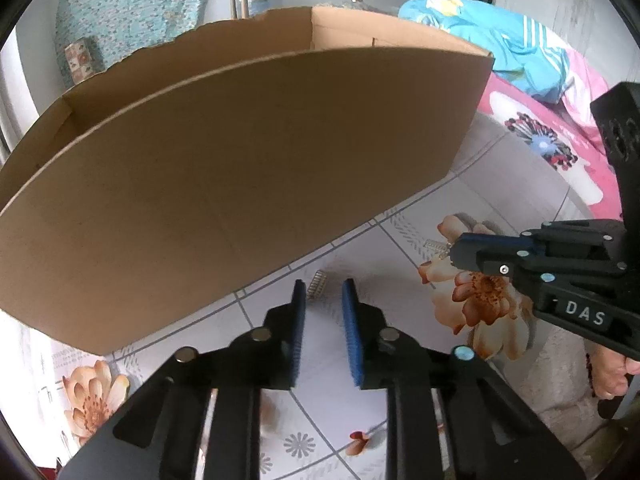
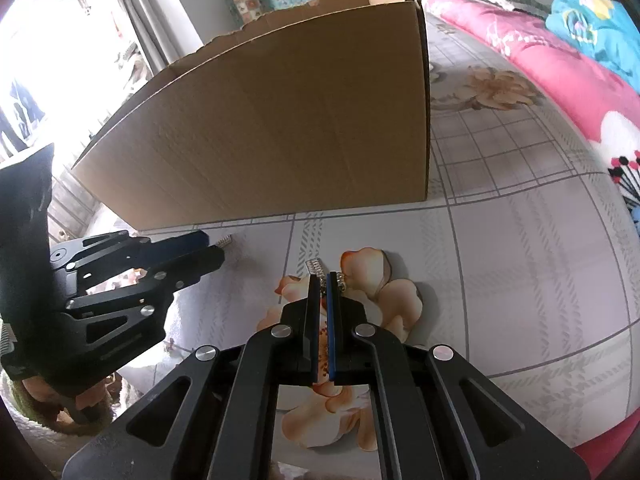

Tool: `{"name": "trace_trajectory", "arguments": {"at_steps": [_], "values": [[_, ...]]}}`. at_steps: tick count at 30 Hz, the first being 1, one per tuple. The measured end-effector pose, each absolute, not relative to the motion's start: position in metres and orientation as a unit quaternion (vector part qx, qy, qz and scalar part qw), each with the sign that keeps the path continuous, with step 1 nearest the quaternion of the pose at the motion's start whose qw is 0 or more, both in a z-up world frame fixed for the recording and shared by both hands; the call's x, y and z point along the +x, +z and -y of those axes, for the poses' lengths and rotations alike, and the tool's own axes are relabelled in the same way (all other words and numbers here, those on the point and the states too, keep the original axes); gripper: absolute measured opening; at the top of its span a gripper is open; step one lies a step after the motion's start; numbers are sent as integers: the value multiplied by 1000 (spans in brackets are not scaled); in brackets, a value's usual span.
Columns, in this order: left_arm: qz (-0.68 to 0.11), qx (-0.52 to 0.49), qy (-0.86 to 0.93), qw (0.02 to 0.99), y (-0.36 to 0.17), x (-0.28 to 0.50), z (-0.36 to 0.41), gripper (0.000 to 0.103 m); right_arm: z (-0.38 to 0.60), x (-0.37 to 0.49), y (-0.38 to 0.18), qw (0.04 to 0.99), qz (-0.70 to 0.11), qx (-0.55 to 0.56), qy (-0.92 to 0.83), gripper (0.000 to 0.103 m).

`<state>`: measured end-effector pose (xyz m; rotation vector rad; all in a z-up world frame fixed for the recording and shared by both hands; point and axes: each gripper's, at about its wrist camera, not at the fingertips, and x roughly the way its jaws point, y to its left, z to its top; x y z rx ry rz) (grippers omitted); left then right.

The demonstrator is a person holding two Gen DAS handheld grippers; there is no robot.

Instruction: Organize jewelry

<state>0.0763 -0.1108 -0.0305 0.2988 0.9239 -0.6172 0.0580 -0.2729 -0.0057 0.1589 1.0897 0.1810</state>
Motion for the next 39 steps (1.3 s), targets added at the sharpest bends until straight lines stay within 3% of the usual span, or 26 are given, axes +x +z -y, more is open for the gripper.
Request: {"name": "trace_trajectory", "arguments": {"at_steps": [10,14,39], "values": [[-427,163,-288,841,-31,79,117,12,275,52,-5,849,-515,79,88,1],[-421,172,-287,843,-32,78,121,4,277,50,-5,850,-513,81,89,1],[-406,144,-293,854,-11,66,102,4,283,26,13,853,-501,103,104,0]]}}
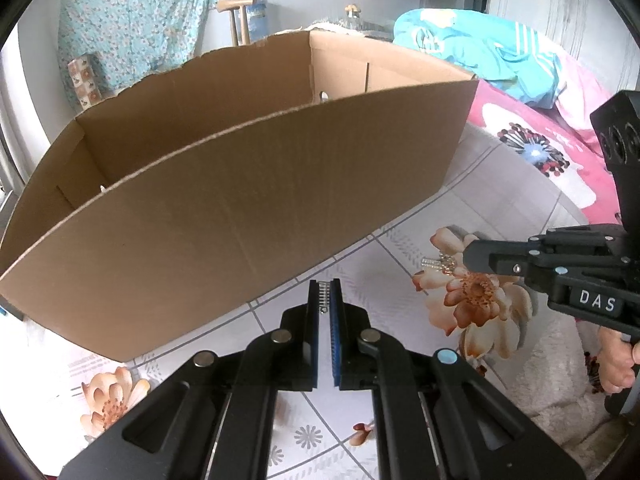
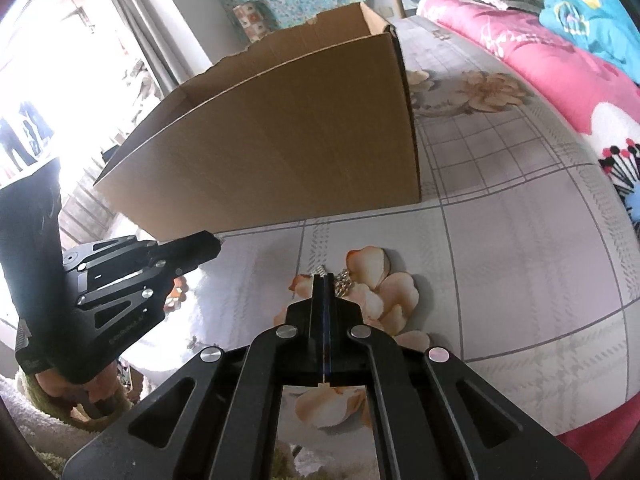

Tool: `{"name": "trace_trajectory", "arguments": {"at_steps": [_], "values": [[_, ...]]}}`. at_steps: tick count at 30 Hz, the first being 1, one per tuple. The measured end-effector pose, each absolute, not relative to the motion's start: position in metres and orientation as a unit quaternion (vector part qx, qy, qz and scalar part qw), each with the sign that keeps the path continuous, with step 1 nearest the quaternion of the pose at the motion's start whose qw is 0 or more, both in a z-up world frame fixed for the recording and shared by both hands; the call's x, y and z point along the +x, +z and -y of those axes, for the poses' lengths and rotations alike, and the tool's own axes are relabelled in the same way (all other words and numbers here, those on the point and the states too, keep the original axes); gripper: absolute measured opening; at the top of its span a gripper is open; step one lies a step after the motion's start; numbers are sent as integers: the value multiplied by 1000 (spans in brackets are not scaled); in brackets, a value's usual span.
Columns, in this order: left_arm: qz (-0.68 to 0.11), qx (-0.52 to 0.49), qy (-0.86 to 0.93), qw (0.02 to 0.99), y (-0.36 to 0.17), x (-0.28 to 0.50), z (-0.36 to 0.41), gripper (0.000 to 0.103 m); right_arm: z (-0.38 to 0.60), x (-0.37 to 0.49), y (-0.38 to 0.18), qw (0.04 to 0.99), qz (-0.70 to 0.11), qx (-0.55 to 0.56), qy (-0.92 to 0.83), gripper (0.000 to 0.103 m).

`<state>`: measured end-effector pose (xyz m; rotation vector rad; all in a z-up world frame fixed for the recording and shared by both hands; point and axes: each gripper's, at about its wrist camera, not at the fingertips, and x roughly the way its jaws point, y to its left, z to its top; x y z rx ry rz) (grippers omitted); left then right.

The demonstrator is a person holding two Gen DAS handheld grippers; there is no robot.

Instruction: Organize jewelry

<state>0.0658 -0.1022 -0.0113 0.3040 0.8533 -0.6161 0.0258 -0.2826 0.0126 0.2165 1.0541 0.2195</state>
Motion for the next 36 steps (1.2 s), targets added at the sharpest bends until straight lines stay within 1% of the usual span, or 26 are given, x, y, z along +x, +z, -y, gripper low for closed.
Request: {"name": "trace_trajectory", "arguments": {"at_steps": [1,2,3,4,5,6,14,15,16,18,21,27,36], "values": [[-406,144,-292,854,-11,65,102,4,281,25,13,852,-502,100,107,3],[-406,143,-292,854,-11,65,102,4,281,25,14,852,-502,98,108,4],[-407,143,-292,854,-12,65,101,4,281,26,13,852,-503,92,111,9],[-410,142,-291,853,-14,65,101,4,279,27,13,854,-502,84,110,22],[-412,141,-290,852,-15,65,101,4,277,26,13,857,-498,74,107,26],[-413,141,-290,852,-15,65,101,4,275,27,13,860,-495,65,105,27],[-416,134,-288,852,-17,69,99,4,266,48,1,858,-505,0,99,26],[-416,134,-288,852,-17,69,99,4,264,48,1,860,-501,-14,98,23],[-416,134,-288,852,-18,69,99,4,259,48,1,859,-501,-41,97,14],[-416,133,-289,852,-18,69,99,4,254,48,0,858,-501,-70,93,6],[-416,131,-289,852,-18,70,98,4,254,50,1,857,-501,-70,96,5],[-411,130,-290,855,-15,68,99,4,265,48,7,859,-501,-30,104,4],[-396,132,-292,860,-3,58,93,4,281,30,28,875,-474,-6,100,4]]}}
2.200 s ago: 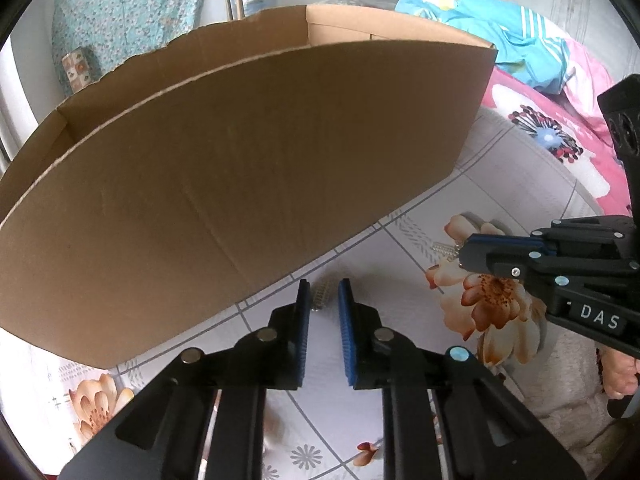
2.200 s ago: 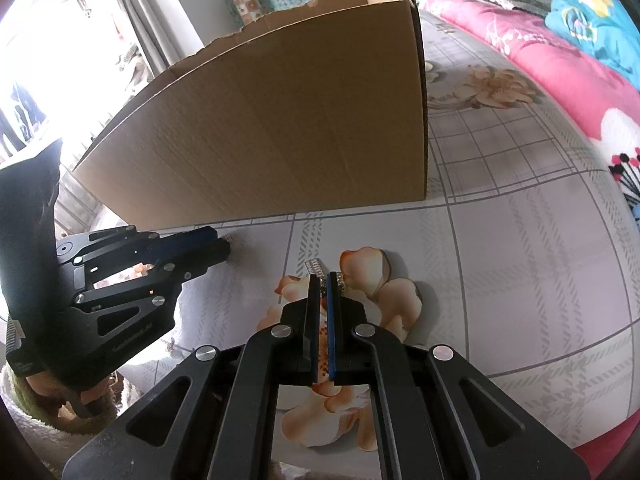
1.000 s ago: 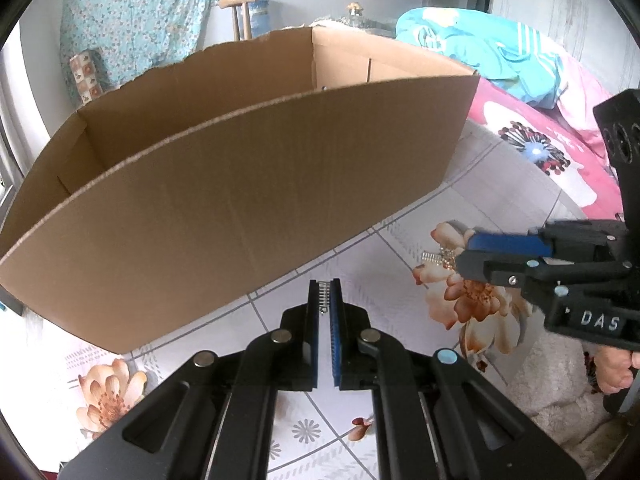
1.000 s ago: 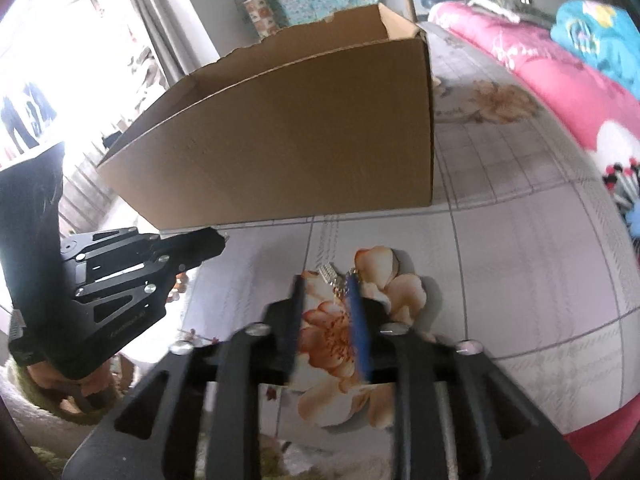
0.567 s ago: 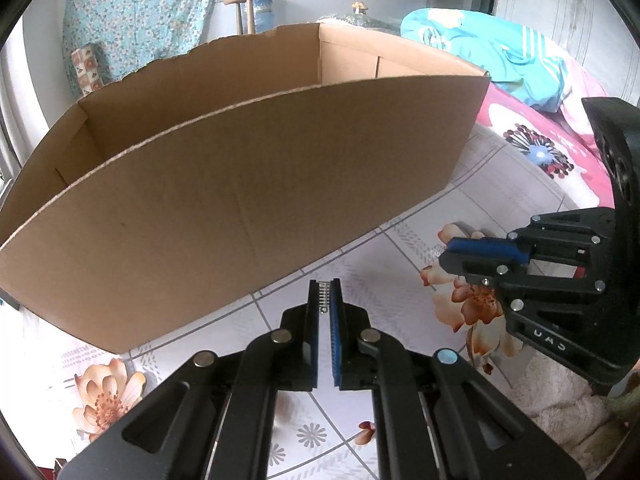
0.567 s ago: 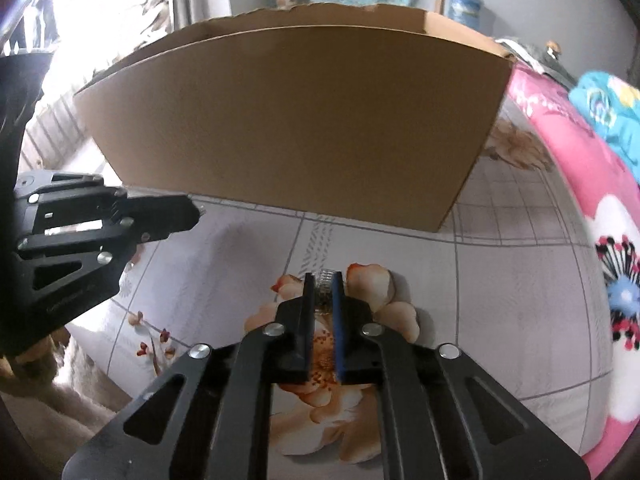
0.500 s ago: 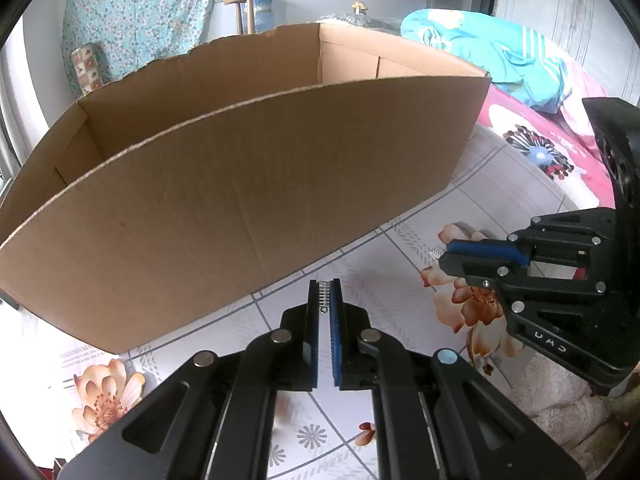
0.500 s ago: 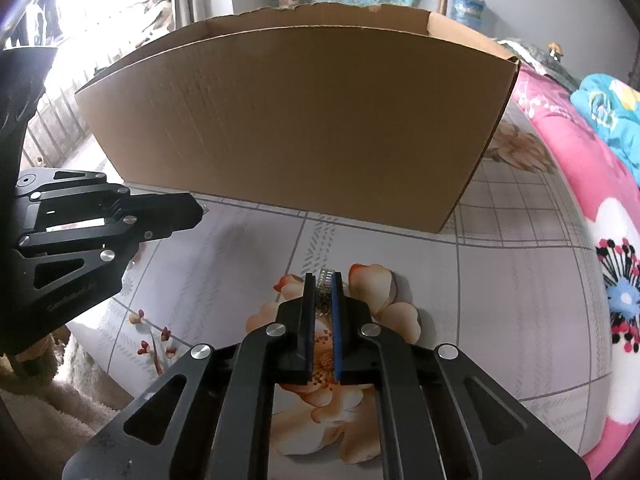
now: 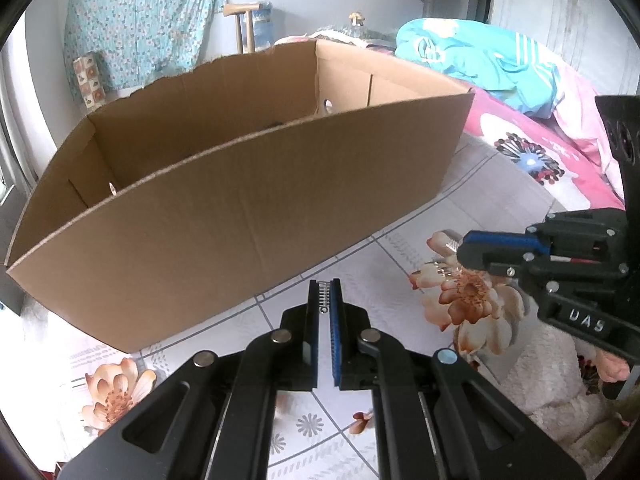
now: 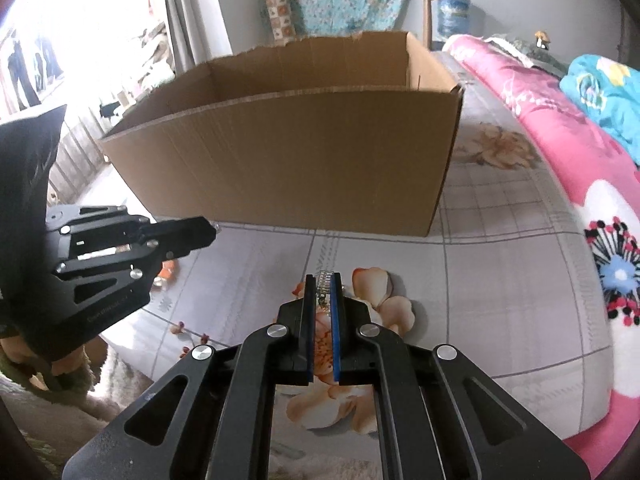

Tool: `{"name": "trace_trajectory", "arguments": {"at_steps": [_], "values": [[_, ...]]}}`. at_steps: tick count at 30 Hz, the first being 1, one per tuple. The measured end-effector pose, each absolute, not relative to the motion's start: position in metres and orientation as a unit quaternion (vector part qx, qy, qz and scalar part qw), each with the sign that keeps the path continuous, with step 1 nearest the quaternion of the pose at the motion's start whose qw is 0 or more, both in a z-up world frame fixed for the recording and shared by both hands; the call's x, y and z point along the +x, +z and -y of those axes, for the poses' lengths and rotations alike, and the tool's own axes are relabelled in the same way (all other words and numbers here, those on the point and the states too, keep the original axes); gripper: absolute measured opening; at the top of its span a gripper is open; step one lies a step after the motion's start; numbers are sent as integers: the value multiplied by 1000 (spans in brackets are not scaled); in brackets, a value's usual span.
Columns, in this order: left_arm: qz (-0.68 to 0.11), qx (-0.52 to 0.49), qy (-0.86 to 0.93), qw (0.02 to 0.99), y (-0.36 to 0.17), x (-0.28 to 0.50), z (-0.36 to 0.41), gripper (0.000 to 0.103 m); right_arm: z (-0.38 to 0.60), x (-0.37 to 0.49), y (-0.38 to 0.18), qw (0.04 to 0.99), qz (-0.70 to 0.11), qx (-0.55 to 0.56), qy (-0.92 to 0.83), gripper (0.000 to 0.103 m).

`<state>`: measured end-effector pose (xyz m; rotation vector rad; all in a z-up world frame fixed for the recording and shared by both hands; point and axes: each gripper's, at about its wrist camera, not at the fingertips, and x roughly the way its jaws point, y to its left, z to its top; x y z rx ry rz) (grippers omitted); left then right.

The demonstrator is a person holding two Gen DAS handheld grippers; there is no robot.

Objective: Organize jewelry
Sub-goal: 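Carry the silver spring and silver clasp over the box with both grippers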

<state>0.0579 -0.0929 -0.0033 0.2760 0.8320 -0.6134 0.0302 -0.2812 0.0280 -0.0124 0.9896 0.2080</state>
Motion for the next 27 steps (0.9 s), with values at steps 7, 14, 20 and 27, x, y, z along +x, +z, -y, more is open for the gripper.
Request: {"name": "trace_trajectory", "arguments": {"at_steps": [7,14,20,27], "values": [[-379,130,-292,869,13,46,85,4,297,25,56,893,-436,41,101,5],[-363,119,-295,876,31,37,80,4,306,14,80,907,-399,76,112,5],[-339,112,-299,885,54,30,75,4,300,14,91,914,-377,82,122,5],[-313,100,-304,894,81,34,69,4,291,23,101,919,-360,85,134,5]]}}
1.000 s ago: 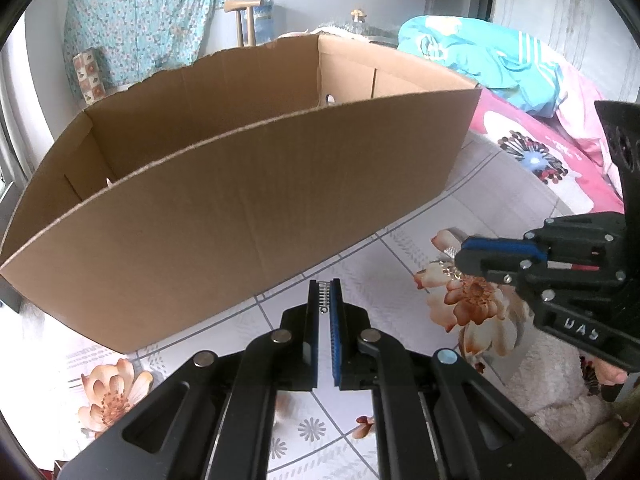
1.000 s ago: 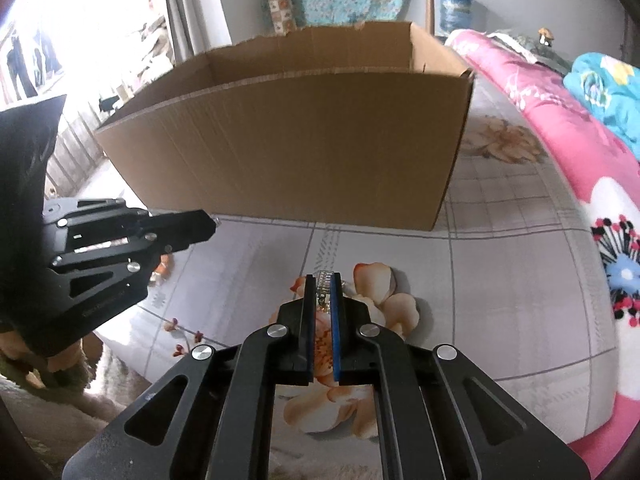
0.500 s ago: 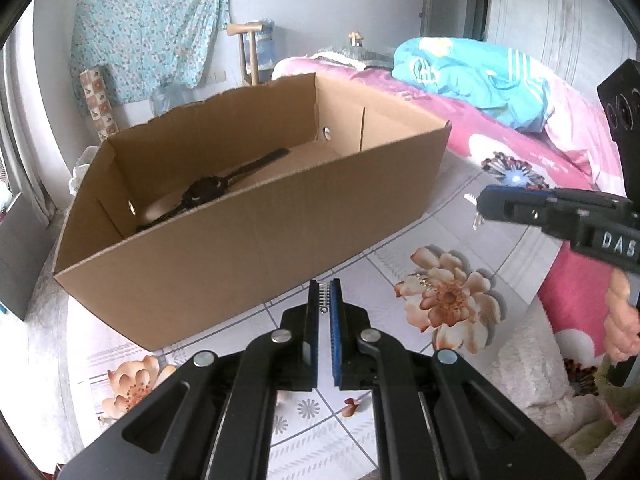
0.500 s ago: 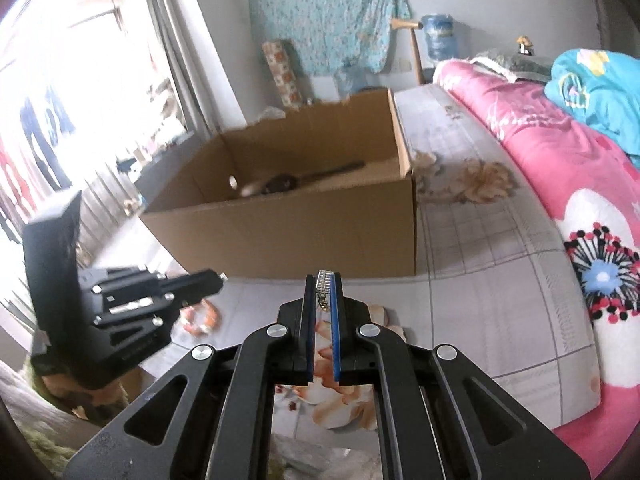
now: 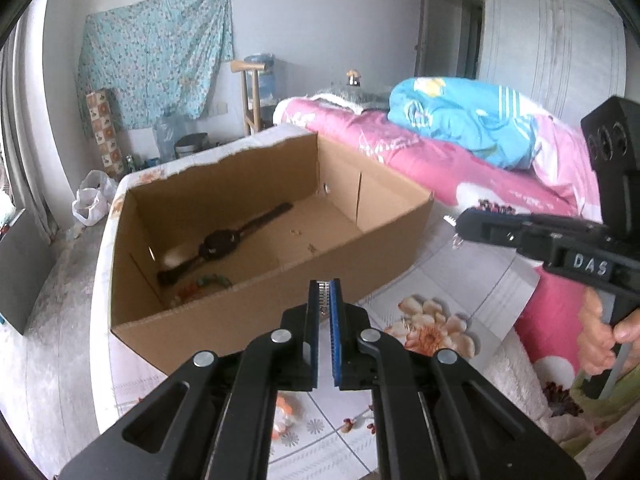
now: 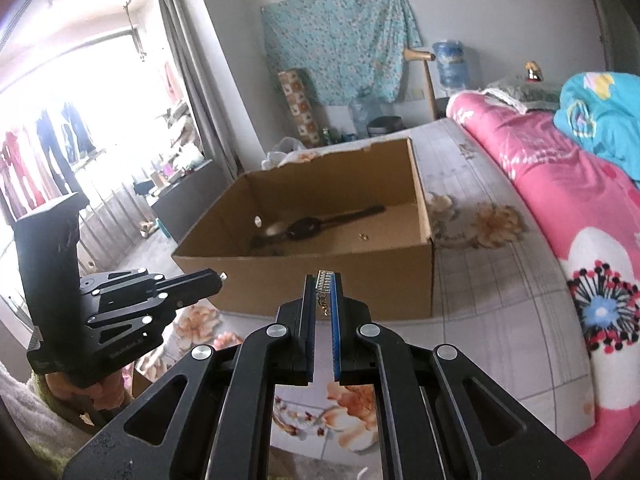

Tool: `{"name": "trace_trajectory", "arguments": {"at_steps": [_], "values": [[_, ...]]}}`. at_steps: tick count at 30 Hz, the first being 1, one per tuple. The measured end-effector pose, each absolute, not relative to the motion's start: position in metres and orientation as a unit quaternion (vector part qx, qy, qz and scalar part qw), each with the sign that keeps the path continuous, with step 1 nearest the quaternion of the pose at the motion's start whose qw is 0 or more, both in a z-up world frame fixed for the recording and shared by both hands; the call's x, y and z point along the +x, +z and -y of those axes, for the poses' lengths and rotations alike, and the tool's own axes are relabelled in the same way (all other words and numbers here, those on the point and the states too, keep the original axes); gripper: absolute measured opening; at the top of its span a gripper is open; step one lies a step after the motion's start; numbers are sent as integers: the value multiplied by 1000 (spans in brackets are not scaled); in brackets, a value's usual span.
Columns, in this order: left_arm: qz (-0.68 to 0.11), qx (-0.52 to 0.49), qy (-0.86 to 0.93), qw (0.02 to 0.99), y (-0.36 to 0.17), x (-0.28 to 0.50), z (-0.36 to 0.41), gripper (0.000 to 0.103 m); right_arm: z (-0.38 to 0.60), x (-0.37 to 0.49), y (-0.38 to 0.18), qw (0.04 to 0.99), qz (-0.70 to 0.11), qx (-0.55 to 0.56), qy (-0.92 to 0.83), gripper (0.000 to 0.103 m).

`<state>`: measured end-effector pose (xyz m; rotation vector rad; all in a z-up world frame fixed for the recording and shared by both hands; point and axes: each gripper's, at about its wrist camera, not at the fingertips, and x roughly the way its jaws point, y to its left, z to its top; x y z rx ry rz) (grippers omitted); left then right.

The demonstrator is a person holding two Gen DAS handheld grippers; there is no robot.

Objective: Organize jewelry
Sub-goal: 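Carry the silver spring and silver clasp over the box with both grippers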

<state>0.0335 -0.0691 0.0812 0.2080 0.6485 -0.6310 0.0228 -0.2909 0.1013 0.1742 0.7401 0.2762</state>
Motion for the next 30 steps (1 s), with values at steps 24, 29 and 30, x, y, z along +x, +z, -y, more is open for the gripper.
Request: {"name": "trace_trajectory", "arguments": {"at_steps": [24,29,30], "values": [[-372,60,-290,880,82,162,86,4,284,117,93,915,-377,67,129,5],[-389,59,-276,877,73,189,96,5,286,138,86,915,-384,53,111,11],[-393,54,-275,876,72,193,96,5,288,139,86,916,-382,56,109,12]]}}
